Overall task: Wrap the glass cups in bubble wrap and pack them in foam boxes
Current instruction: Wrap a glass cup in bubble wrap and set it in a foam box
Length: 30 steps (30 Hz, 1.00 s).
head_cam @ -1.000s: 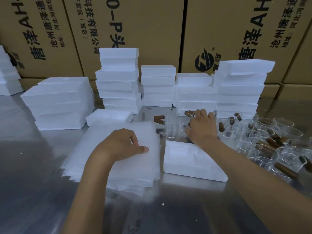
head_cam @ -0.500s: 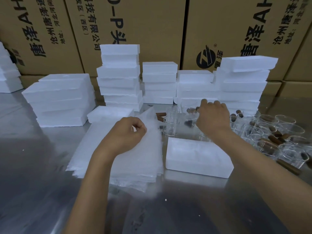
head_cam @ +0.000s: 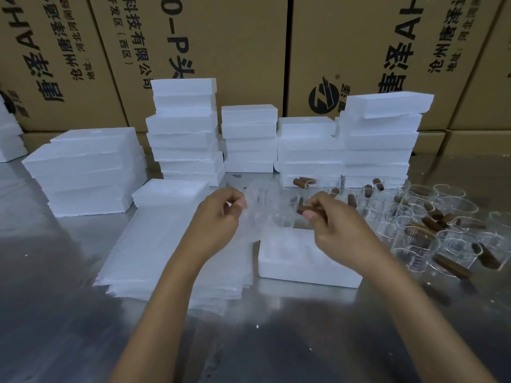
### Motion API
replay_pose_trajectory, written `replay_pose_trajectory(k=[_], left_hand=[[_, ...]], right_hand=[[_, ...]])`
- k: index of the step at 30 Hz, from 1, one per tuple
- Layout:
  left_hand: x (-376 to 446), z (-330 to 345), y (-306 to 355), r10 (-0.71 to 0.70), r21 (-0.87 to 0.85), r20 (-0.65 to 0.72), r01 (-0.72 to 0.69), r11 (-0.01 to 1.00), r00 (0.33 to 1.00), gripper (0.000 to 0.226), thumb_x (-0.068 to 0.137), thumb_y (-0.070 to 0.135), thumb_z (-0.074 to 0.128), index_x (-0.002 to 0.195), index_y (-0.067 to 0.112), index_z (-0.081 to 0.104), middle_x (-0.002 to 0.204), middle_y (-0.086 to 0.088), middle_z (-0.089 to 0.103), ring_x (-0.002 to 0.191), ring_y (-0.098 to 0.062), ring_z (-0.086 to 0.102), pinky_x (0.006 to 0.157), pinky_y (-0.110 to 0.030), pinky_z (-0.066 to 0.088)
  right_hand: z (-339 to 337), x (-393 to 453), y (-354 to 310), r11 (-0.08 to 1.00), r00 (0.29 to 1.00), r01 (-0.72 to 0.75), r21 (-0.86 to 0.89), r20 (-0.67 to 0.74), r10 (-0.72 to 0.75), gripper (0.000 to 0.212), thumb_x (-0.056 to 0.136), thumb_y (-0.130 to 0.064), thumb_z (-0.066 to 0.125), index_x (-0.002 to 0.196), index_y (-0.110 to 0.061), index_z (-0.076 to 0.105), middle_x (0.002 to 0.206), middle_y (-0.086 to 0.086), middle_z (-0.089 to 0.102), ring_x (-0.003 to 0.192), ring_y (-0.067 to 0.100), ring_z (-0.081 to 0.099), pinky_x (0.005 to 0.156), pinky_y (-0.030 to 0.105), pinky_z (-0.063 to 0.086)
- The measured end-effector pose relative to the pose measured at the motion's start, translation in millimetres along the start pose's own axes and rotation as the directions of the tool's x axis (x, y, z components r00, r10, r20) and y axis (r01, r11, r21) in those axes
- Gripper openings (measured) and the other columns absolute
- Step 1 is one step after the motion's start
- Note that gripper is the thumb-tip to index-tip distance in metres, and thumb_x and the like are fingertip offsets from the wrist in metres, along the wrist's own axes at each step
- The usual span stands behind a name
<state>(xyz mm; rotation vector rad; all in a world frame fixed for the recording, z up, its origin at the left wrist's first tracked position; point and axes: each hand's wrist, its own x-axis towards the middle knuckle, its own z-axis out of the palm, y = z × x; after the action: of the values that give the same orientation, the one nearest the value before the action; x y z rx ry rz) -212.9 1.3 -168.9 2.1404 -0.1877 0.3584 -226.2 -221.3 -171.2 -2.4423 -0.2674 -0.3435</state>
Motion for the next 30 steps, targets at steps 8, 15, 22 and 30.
replay_pose_trajectory(k=[8,15,22,30], left_hand=[[-19.4,34.0,31.4,0.284,-0.083,-0.059,-0.288,0.954,0.957,0.013,0.091,0.014,0.068,0.084,0.024,0.072,0.094,0.009,0.061,0.090,-0.005,0.054,0.075,-0.006,0.035],[-35.3,54.4,41.4,0.350,-0.147,0.126,-0.331,0.932,0.928,0.017,0.088,0.009,0.070,0.092,0.021,0.080,0.089,0.014,0.072,0.086,-0.010,0.065,0.076,-0.023,0.049],[-24.2,34.1,35.2,0.338,0.085,-0.561,-0.353,0.932,0.756,0.031,0.090,0.022,0.066,0.119,0.023,0.055,0.120,0.002,0.055,0.114,-0.014,0.052,0.097,-0.026,0.043],[-6.2,25.2,10.9,-0.011,-0.566,0.096,0.063,0.822,0.995,0.066,0.071,0.074,0.070,0.131,0.051,0.055,0.133,0.022,0.061,0.127,-0.007,0.056,0.114,-0.041,0.038]], right_hand=[[28.9,-8.1,3.9,0.996,0.980,-0.012,0.085,-0.197,0.028,0.011,0.099,-0.034,0.052,0.093,-0.026,0.056,0.077,-0.014,0.061,0.073,0.006,0.053,0.062,0.031,0.039],[17.7,-9.9,9.1,0.637,0.944,-0.243,0.732,0.027,0.329,0.020,0.099,-0.003,0.046,0.099,0.007,0.063,0.080,0.014,0.064,0.072,0.016,0.053,0.067,0.024,0.041],[5.4,-13.1,10.1,0.356,0.947,-0.293,0.887,0.218,0.236,0.030,0.102,0.004,0.039,0.105,0.000,0.069,0.095,0.021,0.074,0.077,0.027,0.071,0.071,0.033,0.060],[11.1,-20.9,5.9,0.276,0.959,-0.282,0.919,0.281,0.047,0.025,0.101,-0.013,0.049,0.119,-0.002,0.063,0.101,0.014,0.075,0.079,0.027,0.074,0.072,0.034,0.061]])
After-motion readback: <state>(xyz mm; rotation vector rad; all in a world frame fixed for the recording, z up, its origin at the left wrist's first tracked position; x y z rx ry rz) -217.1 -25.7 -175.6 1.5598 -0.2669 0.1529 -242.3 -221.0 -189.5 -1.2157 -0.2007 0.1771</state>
